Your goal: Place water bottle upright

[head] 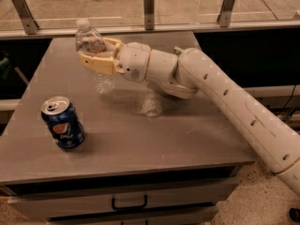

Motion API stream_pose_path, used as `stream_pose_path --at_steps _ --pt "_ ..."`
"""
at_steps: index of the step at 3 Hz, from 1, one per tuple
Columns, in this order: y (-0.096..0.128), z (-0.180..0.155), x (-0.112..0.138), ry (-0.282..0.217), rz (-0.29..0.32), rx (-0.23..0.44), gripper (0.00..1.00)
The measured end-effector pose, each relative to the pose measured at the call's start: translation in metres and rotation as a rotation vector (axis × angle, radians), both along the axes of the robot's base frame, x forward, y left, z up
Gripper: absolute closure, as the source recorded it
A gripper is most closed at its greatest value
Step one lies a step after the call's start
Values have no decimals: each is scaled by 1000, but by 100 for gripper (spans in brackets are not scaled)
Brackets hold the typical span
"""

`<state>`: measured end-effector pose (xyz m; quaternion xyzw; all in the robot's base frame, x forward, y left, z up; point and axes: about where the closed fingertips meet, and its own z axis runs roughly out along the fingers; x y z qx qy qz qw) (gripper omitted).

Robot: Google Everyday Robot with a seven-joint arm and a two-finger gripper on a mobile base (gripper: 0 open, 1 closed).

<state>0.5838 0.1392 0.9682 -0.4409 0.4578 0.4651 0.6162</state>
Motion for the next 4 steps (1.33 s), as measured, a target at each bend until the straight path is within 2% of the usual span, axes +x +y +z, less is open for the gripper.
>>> stream_pose_path --at_steps 1,4 --pt "-1 -15 -4 14 19 6 82" --pt "-8 -32 -4 26 37 -6 13"
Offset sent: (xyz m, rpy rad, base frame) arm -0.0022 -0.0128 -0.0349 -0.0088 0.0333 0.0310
